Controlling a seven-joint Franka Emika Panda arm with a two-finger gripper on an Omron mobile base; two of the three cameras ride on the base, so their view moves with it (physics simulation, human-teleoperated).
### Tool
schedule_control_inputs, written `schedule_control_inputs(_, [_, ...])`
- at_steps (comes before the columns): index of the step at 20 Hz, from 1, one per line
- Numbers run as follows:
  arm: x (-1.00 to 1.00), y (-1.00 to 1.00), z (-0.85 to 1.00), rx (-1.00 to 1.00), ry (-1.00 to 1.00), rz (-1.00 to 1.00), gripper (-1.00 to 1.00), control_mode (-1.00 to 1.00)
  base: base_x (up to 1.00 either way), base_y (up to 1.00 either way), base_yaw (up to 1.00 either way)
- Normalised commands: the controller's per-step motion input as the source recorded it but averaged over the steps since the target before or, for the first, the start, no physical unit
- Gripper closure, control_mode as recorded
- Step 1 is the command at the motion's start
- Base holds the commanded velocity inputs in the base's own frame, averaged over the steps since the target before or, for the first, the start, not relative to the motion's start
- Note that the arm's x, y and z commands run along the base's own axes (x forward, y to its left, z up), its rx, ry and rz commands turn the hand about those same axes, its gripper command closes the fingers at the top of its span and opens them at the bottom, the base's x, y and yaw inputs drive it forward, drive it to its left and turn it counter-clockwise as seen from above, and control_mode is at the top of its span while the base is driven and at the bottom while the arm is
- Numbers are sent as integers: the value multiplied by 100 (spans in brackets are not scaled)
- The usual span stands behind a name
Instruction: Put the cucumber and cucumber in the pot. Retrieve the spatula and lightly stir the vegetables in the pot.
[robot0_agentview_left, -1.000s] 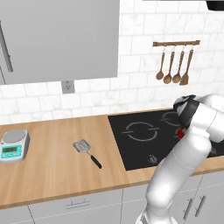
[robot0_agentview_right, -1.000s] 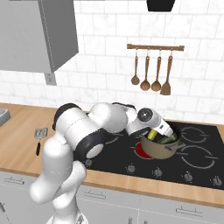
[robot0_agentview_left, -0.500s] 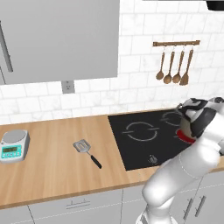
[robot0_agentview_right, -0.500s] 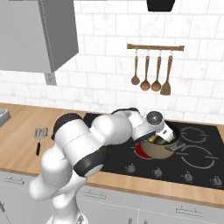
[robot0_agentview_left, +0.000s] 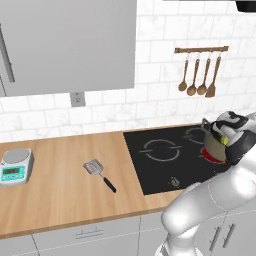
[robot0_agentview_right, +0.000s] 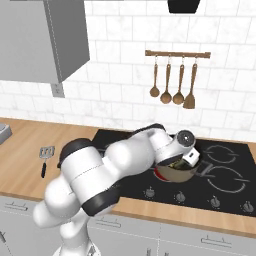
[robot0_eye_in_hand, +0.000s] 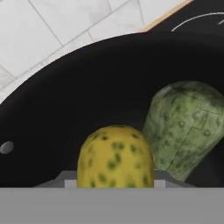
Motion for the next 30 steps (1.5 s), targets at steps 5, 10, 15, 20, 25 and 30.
schedule_control_inputs(5, [1,8,4,10,8,14,100,-100,0,0,0])
schedule_control_inputs(10, [0,22,0,1,1,14,100,-100,0,0,0])
schedule_control_inputs(15, [0,31,-2,-1,0,6,-100,-100,0,0,0])
schedule_control_inputs(20, [0,9,0,-10,0,0,-100,-100,0,0,0])
schedule_control_inputs(25, [-10,23,21,-15,-1,0,-100,-100,0,0,0])
schedule_control_inputs(30, [-88,45,99,-9,-8,0,-100,-100,0,0,0])
